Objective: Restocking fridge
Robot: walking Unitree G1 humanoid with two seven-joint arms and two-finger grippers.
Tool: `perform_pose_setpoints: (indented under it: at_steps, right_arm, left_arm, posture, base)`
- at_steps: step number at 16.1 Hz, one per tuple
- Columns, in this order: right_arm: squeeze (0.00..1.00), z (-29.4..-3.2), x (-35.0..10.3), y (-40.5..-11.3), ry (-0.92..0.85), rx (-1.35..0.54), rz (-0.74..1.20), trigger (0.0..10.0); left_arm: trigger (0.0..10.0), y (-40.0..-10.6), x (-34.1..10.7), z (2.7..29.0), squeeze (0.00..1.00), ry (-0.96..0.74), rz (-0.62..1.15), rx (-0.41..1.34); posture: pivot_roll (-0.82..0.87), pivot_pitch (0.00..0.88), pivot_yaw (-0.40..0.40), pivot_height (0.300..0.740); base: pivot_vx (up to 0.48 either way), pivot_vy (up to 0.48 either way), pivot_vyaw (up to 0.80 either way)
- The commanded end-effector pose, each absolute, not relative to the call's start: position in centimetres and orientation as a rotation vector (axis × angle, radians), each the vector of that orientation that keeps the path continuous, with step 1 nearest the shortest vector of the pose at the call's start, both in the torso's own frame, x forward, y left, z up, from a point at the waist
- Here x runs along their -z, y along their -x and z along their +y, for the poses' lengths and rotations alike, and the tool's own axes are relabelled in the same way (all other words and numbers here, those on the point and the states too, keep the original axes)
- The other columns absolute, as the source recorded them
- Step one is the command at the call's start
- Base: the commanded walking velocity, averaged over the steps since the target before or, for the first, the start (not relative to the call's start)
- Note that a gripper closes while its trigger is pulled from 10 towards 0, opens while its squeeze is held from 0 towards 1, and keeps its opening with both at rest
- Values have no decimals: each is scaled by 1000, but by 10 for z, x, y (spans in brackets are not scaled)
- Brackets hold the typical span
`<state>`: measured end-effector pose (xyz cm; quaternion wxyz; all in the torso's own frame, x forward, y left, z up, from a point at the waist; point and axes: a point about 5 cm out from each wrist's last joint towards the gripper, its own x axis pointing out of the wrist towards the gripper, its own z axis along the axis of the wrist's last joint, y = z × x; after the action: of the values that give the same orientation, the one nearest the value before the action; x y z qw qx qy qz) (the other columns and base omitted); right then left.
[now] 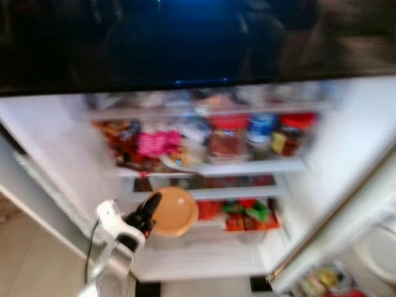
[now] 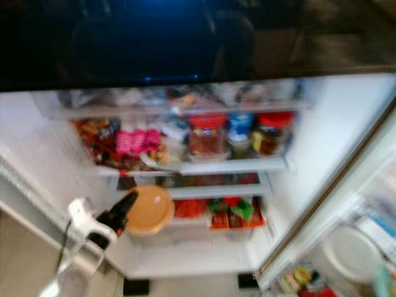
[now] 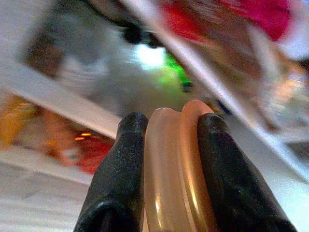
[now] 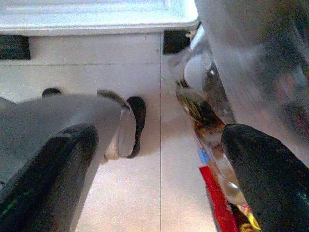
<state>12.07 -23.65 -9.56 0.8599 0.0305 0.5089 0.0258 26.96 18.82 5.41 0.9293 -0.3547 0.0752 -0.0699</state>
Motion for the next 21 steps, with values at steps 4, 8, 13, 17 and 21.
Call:
perform_pose_setpoints:
  at_steps: [4, 8, 13, 17, 21]
  right_arm:
    - [0, -237, 95, -122, -63, -62, 1061, 10000]
    - [0, -237, 95, -122, -51, -84, 1062, 10000]
    - [0, -236, 95, -121, -45, -94, 1069, 10000]
    - [0, -236, 94, -122, -52, -86, 1055, 10000]
    - [0, -236, 95, -119, -61, -77, 1056, 10000]
  left_arm:
    - [10000, -266, -48, 183, 0, 746, 194, 195]
    - [10000, -267, -49, 180, 0, 753, 194, 209]
    - [10000, -269, -54, 179, 0, 744, 183, 227]
    - [10000, -272, -56, 177, 0, 739, 178, 241]
    - [10000, -276, -58, 177, 0, 739, 161, 238]
  posture:
    - [-25, 88, 2, 740]
    - [-28, 88, 0, 736]
    - [-29, 96, 1, 656]
    - [-27, 90, 1, 636]
    - [-31, 63, 8, 636]
  base:
    - [0, 0, 0]
    - [0, 0, 0]
    - [0, 0, 0]
    - [0, 0, 0]
    - [0, 0, 0]
